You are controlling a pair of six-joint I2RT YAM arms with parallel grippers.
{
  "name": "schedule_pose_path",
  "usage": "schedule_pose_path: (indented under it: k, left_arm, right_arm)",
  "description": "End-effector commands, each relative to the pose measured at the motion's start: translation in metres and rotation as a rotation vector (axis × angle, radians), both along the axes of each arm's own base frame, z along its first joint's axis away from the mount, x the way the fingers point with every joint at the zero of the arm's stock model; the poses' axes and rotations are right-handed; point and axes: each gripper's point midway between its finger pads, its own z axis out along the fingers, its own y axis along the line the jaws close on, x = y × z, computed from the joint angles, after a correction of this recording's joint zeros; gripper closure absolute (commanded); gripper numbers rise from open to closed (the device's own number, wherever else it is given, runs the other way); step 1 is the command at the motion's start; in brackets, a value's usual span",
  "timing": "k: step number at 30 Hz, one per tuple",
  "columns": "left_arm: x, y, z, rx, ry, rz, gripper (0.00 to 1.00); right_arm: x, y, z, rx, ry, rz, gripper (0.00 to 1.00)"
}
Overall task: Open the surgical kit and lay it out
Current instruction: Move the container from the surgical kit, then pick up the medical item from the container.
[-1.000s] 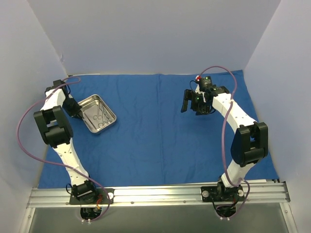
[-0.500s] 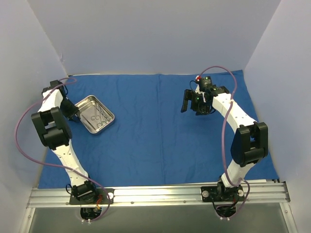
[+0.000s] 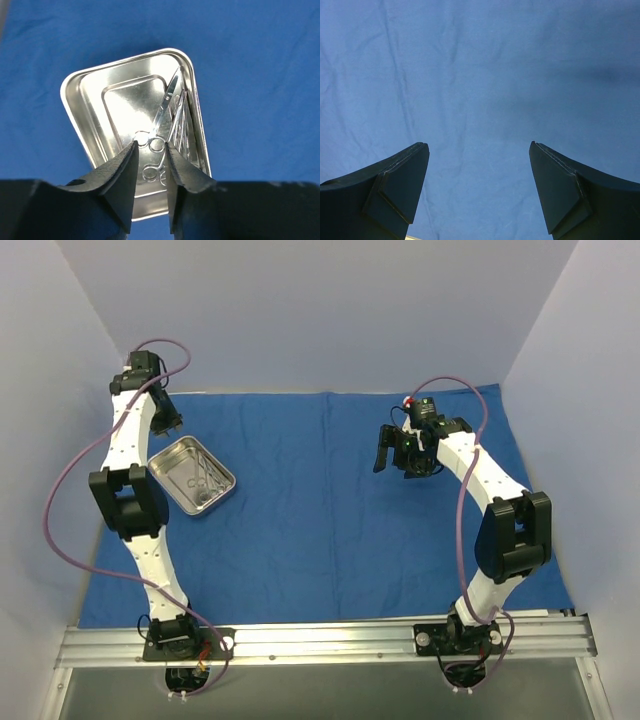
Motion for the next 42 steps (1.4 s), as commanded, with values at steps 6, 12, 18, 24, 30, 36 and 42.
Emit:
schedule_pose_path:
  k: [6,12,18,24,30,36,42]
  left_arm:
    - [0.011,-0.011,-0.076,-0.07,0.164,-0.127,0.67]
    - [0.024,-0.022,-0.094,-0.058,0.161,-0.185,0.67]
    - [0.028,-0.028,-0.102,-0.03,0.152,-0.196,0.67]
    - [0.02,-0.025,-0.119,-0.007,0.214,-0.178,0.67]
    - [0.015,-0.022,-0.137,0.007,0.254,-0.158,0.67]
    - [0.015,-0.02,-0.148,0.01,0.275,-0.155,0.67]
    - [0.01,-0.016,-0.17,0.011,0.329,-0.152,0.67]
  right_arm:
    - [-0.01,-0.005,0.009,-0.02,0.012,-0.032,0.16]
    - [-0.017,-0.007,0.008,-0.024,0.027,-0.051,0.16]
    - [-0.022,-0.009,0.006,-0.03,0.037,-0.058,0.16]
    - [-0.022,-0.01,0.006,-0.034,0.036,-0.059,0.16]
    - [-0.024,-0.012,0.004,-0.047,0.044,-0.05,0.16]
    - [-0.024,-0.012,0.002,-0.051,0.051,-0.043,0.16]
    - [-0.022,-0.011,0.001,-0.053,0.057,-0.039,0.16]
